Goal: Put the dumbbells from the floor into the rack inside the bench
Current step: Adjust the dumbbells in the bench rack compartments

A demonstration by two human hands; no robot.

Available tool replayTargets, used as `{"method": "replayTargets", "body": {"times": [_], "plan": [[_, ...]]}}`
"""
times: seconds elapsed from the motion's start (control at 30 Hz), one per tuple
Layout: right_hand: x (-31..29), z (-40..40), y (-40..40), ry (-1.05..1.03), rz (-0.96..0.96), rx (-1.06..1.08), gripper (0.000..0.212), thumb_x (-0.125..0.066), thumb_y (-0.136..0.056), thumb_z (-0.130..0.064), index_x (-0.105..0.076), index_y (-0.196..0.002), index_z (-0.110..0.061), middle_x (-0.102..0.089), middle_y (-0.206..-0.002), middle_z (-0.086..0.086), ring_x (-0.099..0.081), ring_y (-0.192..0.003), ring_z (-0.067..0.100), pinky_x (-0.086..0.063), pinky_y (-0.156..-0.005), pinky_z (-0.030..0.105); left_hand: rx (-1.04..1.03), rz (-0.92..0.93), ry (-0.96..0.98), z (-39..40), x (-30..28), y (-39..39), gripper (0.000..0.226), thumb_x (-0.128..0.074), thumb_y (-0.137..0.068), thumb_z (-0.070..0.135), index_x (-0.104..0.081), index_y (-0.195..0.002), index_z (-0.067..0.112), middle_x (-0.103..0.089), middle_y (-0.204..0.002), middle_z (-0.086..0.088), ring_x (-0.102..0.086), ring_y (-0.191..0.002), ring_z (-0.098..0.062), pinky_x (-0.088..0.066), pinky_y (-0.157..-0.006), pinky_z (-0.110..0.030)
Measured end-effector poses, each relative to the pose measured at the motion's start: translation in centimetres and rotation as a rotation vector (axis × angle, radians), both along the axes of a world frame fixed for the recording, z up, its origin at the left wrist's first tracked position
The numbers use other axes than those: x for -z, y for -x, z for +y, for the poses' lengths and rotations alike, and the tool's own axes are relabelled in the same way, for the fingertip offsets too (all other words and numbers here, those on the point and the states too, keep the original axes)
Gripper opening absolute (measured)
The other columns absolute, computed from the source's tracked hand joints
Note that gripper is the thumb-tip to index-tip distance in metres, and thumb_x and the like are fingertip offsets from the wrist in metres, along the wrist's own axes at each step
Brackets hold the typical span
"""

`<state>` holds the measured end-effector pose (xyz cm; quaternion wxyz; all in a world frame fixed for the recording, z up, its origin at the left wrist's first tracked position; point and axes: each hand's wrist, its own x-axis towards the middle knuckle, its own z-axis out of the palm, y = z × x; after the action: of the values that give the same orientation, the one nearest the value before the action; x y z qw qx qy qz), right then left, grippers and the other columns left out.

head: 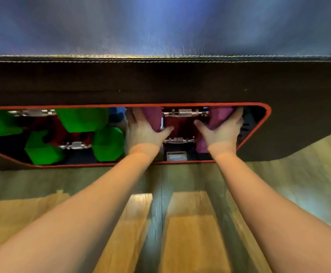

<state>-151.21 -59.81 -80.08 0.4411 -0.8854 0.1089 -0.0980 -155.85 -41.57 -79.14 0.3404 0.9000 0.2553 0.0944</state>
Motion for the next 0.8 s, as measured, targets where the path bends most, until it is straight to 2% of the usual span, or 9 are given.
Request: {"method": "replayTargets", "body": {"times": [0.1, 0.3, 0.5, 0.57, 0.6, 0.67, 0.73, 0.8], "plan": [[0.6, 0.3, -0.7, 0.008, -0.075, 0.003, 0.111, -0.086, -0.065, -0.039, -0.020, -0.148, -0.002, -0.033, -0.139, 0.024, -0.038, -0.128, 0.045, -0.032, -0.108, 0.044, 0.017, -0.039, -0.041, 0.1, 1.0, -0.9, 0.110, -0.080, -0.067, 0.053, -0.017, -0.151, 0.019, -0.013, -0.159, -0.019, -0.033, -0.139, -0.044, -0.039, -0.110, -0.045], [0.8, 0.4, -0.6, -0.035, -0.137, 0.019, 0.106, -0.086, -0.065, -0.030, -0.023, -0.147, -0.005, -0.034, -0.137, 0.022, -0.037, -0.128, 0.043, -0.032, -0.108, 0.043, 0.017, -0.119, -0.076, -0.2, 1.1, -0.7, 0.099, -0.080, -0.070, 0.045, -0.025, -0.146, 0.016, -0.018, -0.154, -0.020, -0.042, -0.131, -0.046, -0.046, -0.102, -0.048], [0.6, 0.7, -0.4, -0.017, -0.109, 0.036, 0.109, -0.086, -0.067, -0.035, -0.020, -0.149, -0.008, -0.032, -0.141, 0.021, -0.036, -0.130, 0.043, -0.033, -0.108, 0.046, 0.026, -0.127, -0.073, 0.1, 0.8, -1.0, 0.102, -0.080, -0.070, 0.048, -0.024, -0.148, 0.015, -0.018, -0.156, -0.019, -0.039, -0.135, -0.044, -0.041, -0.106, -0.045], [0.8, 0.1, -0.2, -0.052, -0.128, -0.014, 0.116, -0.087, -0.064, -0.042, -0.017, -0.151, -0.010, -0.029, -0.145, 0.019, -0.032, -0.136, 0.037, -0.029, -0.111, 0.041, 0.028, -0.198, -0.005, 0.2, 1.3, -0.8, 0.107, -0.082, -0.066, 0.052, -0.023, -0.148, 0.016, -0.024, -0.154, -0.014, -0.039, -0.136, -0.038, -0.041, -0.107, -0.043], [1.1, -0.2, 0.1, -0.086, -0.150, -0.036, 0.118, -0.086, -0.064, -0.047, -0.015, -0.152, -0.011, -0.028, -0.148, 0.015, -0.029, -0.139, 0.030, -0.025, -0.113, 0.034, 0.027, -0.235, 0.071, 0.4, 1.7, -0.5, 0.113, -0.084, -0.062, 0.055, -0.020, -0.148, 0.019, -0.028, -0.153, -0.010, -0.039, -0.137, -0.033, -0.039, -0.110, -0.041], [2.3, -0.6, 1.2, -0.181, -0.199, -0.039, 0.115, -0.078, -0.068, -0.056, -0.013, -0.154, -0.014, -0.025, -0.150, 0.002, -0.023, -0.143, 0.016, -0.019, -0.114, 0.025, 0.014, -0.256, 0.233, 1.0, 2.9, 0.2, 0.123, -0.084, -0.052, 0.063, -0.013, -0.148, 0.030, -0.033, -0.151, -0.001, -0.040, -0.137, -0.023, -0.033, -0.113, -0.037], [4.2, -0.7, 2.8, -0.236, -0.199, -0.007, 0.103, -0.066, -0.078, -0.062, -0.012, -0.154, -0.018, -0.024, -0.147, -0.007, -0.023, -0.144, 0.011, -0.023, -0.119, 0.034, -0.036, -0.184, 0.300, 1.5, 4.5, 1.0, 0.126, -0.080, -0.046, 0.072, -0.010, -0.145, 0.038, -0.032, -0.152, 0.000, -0.037, -0.140, -0.023, -0.027, -0.111, -0.034], [6.0, -0.7, 3.7, -0.194, -0.163, 0.036, 0.093, -0.056, -0.084, -0.063, -0.017, -0.152, -0.014, -0.029, -0.146, 0.001, -0.029, -0.140, 0.018, -0.028, -0.116, 0.044, -0.054, -0.084, 0.267, 1.7, 6.2, 1.4, 0.131, -0.078, -0.045, 0.075, -0.008, -0.149, 0.036, -0.024, -0.155, 0.001, -0.028, -0.144, -0.023, -0.022, -0.115, -0.035]]}}
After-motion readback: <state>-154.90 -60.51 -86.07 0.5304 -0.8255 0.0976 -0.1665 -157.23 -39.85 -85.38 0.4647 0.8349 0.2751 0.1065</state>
